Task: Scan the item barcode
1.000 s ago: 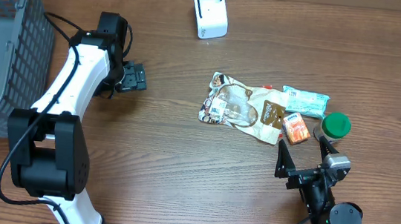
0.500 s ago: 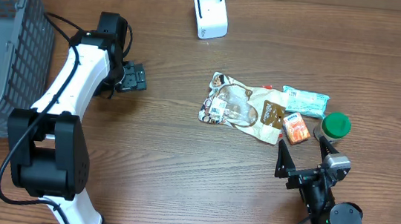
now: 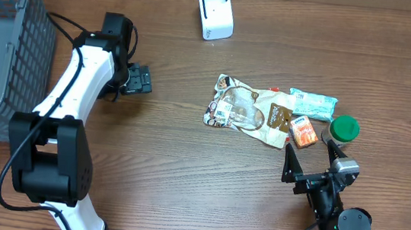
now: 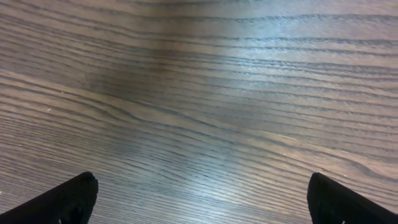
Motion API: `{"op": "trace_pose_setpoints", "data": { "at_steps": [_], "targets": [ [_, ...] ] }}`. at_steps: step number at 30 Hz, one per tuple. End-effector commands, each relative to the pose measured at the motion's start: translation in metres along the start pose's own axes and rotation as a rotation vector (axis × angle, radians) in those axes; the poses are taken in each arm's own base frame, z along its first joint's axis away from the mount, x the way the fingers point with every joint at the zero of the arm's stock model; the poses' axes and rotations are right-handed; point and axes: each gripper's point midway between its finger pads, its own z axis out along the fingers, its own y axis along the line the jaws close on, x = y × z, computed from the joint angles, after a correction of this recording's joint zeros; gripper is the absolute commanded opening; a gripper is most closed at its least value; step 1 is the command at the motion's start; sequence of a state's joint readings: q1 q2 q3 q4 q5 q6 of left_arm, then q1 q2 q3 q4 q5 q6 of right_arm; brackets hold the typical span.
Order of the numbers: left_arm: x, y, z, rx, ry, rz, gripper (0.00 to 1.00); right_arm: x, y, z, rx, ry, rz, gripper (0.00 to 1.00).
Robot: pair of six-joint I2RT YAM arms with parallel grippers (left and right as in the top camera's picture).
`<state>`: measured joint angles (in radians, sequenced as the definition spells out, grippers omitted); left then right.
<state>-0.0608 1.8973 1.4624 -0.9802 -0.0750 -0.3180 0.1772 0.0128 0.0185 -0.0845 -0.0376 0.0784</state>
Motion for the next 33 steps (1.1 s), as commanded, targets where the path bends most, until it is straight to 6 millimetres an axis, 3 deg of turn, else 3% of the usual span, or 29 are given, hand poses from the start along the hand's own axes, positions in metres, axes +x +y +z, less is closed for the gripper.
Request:
{"op": "trace_pose_setpoints", "data": {
  "at_steps": [1, 3, 4, 6, 8, 11, 13, 16, 18, 22, 25, 28, 33],
  "targets": [
    [-0.005, -0.021, -0.056, 0.054, -0.142, 0.051, 1.00, 0.002, -0.001, 0.000, 0.000, -0.003, -0.001, 1.00],
    [-0.004, -0.031, -0.091, 0.094, -0.228, 0.075, 1.00, 0.002, -0.001, 0.000, 0.000, -0.003, -0.001, 1.00],
    [0.000, -0.038, -0.126, 0.135, -0.313, 0.092, 0.99, 0.002, -0.001, 0.000, 0.000, -0.003, -0.001, 1.00],
    [0.006, -0.041, -0.163, 0.180, -0.403, 0.105, 1.00, 0.002, -0.001, 0.000, 0.000, -0.003, -0.001, 1.00],
    [0.020, -0.035, -0.221, 0.248, -0.547, 0.107, 1.00, 0.002, -0.001, 0.000, 0.000, -0.003, -0.001, 1.00],
    [0.044, -0.016, -0.286, 0.322, -0.725, 0.086, 1.00, 0.002, -0.001, 0.000, 0.000, -0.003, -0.001, 1.00],
    [0.062, -0.003, -0.319, 0.363, -0.822, 0.074, 1.00, 0.002, -0.001, 0.000, 0.000, -0.003, -0.001, 1.00],
    [0.085, 0.013, -0.351, 0.406, -0.925, 0.060, 1.00, 0.002, -0.001, 0.000, 0.000, -0.003, -0.001, 1.00],
    [0.094, 0.019, -0.358, 0.414, -0.949, 0.056, 0.99, 0.002, -0.001, 0.000, 0.000, -0.003, -0.001, 1.00],
    [0.130, 0.045, -0.368, 0.409, -0.989, 0.029, 1.00, 0.002, -0.001, 0.000, 0.000, -0.003, -0.001, 1.00],
    [0.165, 0.068, -0.351, 0.372, -0.963, -0.002, 1.00, 0.002, -0.001, 0.000, 0.000, -0.003, -0.001, 1.00],
    [0.191, 0.078, -0.335, 0.375, -0.970, -0.023, 1.00, 0.002, -0.001, 0.000, 0.000, -0.003, -0.001, 1.00],
    [0.208, 0.090, -0.303, 0.351, -1.026, -0.075, 1.00, 0.002, -0.001, 0.000, 0.000, -0.003, -0.001, 1.00]
  ]
}}
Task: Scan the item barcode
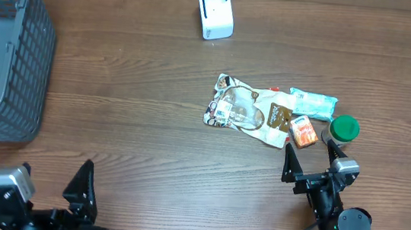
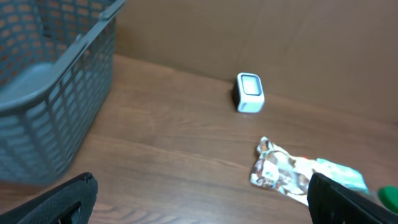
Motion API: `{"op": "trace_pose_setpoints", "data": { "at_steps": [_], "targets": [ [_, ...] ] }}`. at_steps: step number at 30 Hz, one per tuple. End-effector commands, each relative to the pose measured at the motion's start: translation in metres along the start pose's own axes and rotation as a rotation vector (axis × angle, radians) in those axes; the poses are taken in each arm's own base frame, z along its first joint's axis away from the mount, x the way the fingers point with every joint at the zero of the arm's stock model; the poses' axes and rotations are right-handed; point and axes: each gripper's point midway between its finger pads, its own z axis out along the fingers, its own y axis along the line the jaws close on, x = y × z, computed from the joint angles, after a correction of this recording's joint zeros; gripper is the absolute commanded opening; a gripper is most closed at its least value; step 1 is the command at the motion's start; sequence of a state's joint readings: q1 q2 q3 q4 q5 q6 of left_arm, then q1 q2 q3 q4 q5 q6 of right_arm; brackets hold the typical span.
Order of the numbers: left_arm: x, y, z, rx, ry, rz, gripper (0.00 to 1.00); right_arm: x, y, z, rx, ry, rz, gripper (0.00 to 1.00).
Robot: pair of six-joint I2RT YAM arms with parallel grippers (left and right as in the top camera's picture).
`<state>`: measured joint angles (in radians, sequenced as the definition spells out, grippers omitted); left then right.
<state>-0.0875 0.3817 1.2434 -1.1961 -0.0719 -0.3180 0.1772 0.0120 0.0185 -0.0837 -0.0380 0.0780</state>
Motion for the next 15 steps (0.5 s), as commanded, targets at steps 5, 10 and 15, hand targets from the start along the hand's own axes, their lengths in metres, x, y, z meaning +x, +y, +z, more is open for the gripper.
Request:
{"op": "trace_pose_setpoints", "data": {
  "at_steps": [5, 10, 15],
  "targets": [
    [0.008, 0.004, 0.022, 0.043, -0.213, -0.024, 1.00, 0.002, -0.001, 0.000, 0.001, -0.001, 0.000, 1.00],
    [-0.015, -0.012, 0.031, 0.171, -0.463, -0.021, 0.99, 0.002, -0.001, 0.000, 0.001, -0.001, 0.000, 1.00],
    [-0.039, -0.025, 0.033, 0.284, -0.727, -0.006, 1.00, 0.002, -0.001, 0.000, 0.001, -0.001, 0.000, 1.00]
  ]
}}
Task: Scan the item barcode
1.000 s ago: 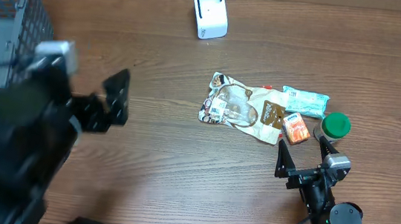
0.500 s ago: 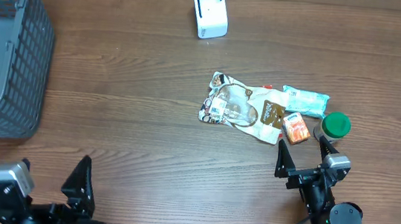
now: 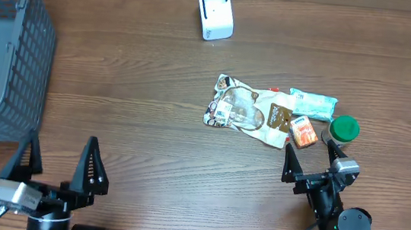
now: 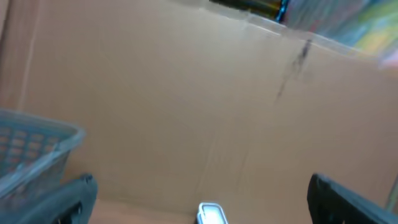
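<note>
The white barcode scanner point(image 3: 215, 13) stands at the far middle of the table; only its top point(image 4: 210, 214) shows in the left wrist view. The items lie in a cluster at the right: a crumpled snack bag point(image 3: 242, 111), a teal packet point(image 3: 312, 103), a small orange box point(image 3: 305, 131) and a green round lid point(image 3: 344, 128). My left gripper point(image 3: 59, 162) is at the front left, open and holding nothing, far from the items. My right gripper point(image 3: 310, 160) stands open just in front of the orange box, holding nothing.
A grey mesh basket point(image 3: 2, 48) fills the far left corner, and its rim point(image 4: 37, 140) shows in the left wrist view. A brown cardboard wall point(image 4: 186, 106) closes off the back of the table.
My left wrist view has tilted up from the table top to the cardboard wall. Overhead, the left gripper's fingers now reach a little farther in from the front edge. The right arm and items are unchanged.
My left arm was stretched out over the far left of the table, gripper open above bare wood. Then it was back at the front left edge, looking over basket, scanner and items. Now it points at the back wall. Nothing was picked up.
</note>
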Motion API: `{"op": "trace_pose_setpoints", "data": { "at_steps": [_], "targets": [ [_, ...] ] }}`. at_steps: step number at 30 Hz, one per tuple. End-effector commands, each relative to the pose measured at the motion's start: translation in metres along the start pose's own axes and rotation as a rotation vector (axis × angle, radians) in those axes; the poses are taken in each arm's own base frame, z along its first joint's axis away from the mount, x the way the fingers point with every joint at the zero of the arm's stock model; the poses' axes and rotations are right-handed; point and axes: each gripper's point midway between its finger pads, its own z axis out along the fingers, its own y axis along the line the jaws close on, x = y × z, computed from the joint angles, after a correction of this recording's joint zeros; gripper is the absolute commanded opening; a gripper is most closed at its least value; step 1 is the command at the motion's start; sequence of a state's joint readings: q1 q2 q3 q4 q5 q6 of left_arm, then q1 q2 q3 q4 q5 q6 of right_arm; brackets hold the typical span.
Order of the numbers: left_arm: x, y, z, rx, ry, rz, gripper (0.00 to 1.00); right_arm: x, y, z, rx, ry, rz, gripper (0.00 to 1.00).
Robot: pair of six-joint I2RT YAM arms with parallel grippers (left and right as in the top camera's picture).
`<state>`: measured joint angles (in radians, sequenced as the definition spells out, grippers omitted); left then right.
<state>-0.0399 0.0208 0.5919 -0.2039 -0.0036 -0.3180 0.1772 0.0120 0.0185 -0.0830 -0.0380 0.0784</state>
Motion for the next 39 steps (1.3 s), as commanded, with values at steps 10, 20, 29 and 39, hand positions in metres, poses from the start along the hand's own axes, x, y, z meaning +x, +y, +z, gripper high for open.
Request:
{"op": "trace_pose_setpoints", "data": {
  "at_steps": [10, 20, 29, 39],
  "targets": [
    [0.054, 0.009, 0.017, 0.112, -0.179, 0.016, 1.00, 0.003, -0.001, 0.000, 0.001, -0.001, -0.001, 1.00],
    [0.145, 0.040, 0.021, 0.036, 0.037, 0.001, 1.00, 0.003, -0.001, 0.000, 0.001, -0.001, -0.001, 1.00],
    [0.220, 0.068, 0.005, -0.084, 0.351, 0.005, 1.00, 0.003, -0.001, 0.000, 0.001, -0.001, -0.001, 1.00],
    [0.237, 0.077, -0.003, -0.091, 0.433, 0.159, 1.00, 0.003, -0.001, 0.000, 0.001, -0.001, -0.001, 1.00]
  ]
}}
